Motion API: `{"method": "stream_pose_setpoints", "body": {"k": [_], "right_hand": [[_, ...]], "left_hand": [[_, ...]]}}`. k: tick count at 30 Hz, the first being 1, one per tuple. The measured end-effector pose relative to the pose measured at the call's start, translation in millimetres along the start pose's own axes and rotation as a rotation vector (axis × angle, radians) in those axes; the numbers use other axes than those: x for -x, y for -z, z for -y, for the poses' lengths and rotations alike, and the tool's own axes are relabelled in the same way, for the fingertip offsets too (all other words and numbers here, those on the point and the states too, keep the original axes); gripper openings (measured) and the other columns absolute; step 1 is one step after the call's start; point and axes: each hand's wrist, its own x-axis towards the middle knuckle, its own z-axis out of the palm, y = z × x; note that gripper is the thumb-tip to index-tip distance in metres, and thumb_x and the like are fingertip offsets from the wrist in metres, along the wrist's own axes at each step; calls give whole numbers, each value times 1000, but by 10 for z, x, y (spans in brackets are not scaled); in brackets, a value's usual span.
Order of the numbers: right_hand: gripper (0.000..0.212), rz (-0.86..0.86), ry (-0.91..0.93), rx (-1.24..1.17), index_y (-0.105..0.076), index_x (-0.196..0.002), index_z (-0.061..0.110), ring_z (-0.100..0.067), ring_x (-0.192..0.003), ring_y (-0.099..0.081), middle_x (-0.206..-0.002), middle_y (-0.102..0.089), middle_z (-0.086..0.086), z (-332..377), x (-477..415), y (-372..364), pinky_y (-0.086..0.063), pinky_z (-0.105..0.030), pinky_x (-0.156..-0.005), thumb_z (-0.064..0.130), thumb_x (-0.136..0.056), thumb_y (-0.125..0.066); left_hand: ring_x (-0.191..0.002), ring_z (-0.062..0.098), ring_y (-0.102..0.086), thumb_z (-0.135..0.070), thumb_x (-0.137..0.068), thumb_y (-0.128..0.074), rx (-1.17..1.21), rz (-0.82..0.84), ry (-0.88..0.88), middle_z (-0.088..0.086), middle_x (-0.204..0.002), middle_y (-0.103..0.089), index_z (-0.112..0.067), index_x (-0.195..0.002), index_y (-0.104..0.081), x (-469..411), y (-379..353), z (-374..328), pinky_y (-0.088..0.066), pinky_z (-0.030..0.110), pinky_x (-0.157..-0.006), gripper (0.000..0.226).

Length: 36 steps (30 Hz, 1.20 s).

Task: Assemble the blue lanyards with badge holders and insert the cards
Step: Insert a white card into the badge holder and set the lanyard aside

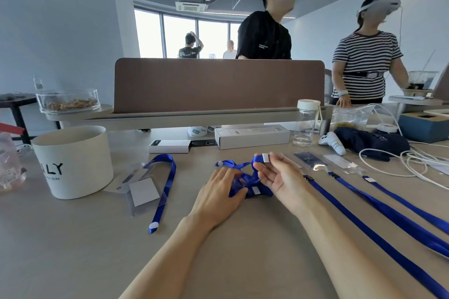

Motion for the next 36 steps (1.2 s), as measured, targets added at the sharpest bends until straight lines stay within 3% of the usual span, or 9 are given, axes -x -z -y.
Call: {"method": "stream_pose_setpoints", "body": {"k": [4, 6, 11, 20, 24, 30, 33, 36], "right_hand": [[8, 187, -68, 93, -60, -90, 12, -22, -71, -73, -97, -74, -16, -23, 63, -68, -58, -26, -60, 16, -95, -56], [8, 227, -82, 141, -61, -92, 10, -24, -74, -74, -97, -73, -17, -43, 77, -84, -58, -27, -61, 16, -95, -57], [13, 279, -85, 174, -59, -104, 4, -26, -79, -74, -101, -72, -20, -36, 102, -77, -59, -28, -65, 14, -96, -56], [9, 308, -79, 218, -60, -94, 8, -28, -82, -74, -109, -69, -22, -32, 130, -100, -58, -27, -63, 14, -97, -54], [9, 298, -79, 226, -60, -94, 8, -27, -80, -74, -106, -71, -20, -30, 136, -110, -57, -26, -62, 15, -97, -54], [11, 188, -50, 194, -59, -85, 17, -22, -77, -73, -98, -75, -13, -14, 95, -98, -49, -25, -59, 17, -96, -56], [16, 142, -18, 176, -56, -81, 20, -18, -81, -72, -93, -76, -8, 0, 87, -97, -44, -27, -66, 18, -97, -54], [18, 128, -7, 150, -56, -80, 18, -17, -82, -72, -90, -75, -7, 2, 74, -81, -46, -30, -72, 18, -97, -54]], "left_hand": [[-110, 3, -43, -42, -82, -69, 232, 1, 17, -15, -118, -52, -34, -128, -49, -29, 13, 15, -40, 16, -86, 51], [-106, 7, -46, -35, -82, -72, 349, 15, 19, -11, -111, -54, -30, -121, -57, -44, 25, 15, -39, 14, -85, 42], [-105, 7, -52, -24, -85, -70, 444, 54, -29, -13, -107, -61, -23, -108, -68, -88, 29, 60, -48, 27, -82, 23], [-106, 3, -52, -31, -80, -74, 444, 66, 2, -12, -111, -63, -27, -106, -70, -72, 60, 34, -48, 25, -85, 27], [-106, 2, -52, -20, -82, -72, 394, 40, 3, -13, -110, -65, -23, -104, -73, -65, 67, 16, -43, 18, -90, 22], [-73, 6, -59, -20, -88, -61, 471, -52, 174, -5, -83, -65, -16, -93, -68, -40, 115, -15, -41, 18, -63, 10], [-77, 11, -69, -10, -91, -57, 648, -101, 280, 0, -83, -71, -15, -90, -63, -34, 142, -23, -55, 24, -65, 8], [-79, 16, -67, -7, -88, -58, 687, -137, 308, 4, -81, -71, -18, -87, -59, -38, 138, -12, -55, 29, -67, 11]]}}
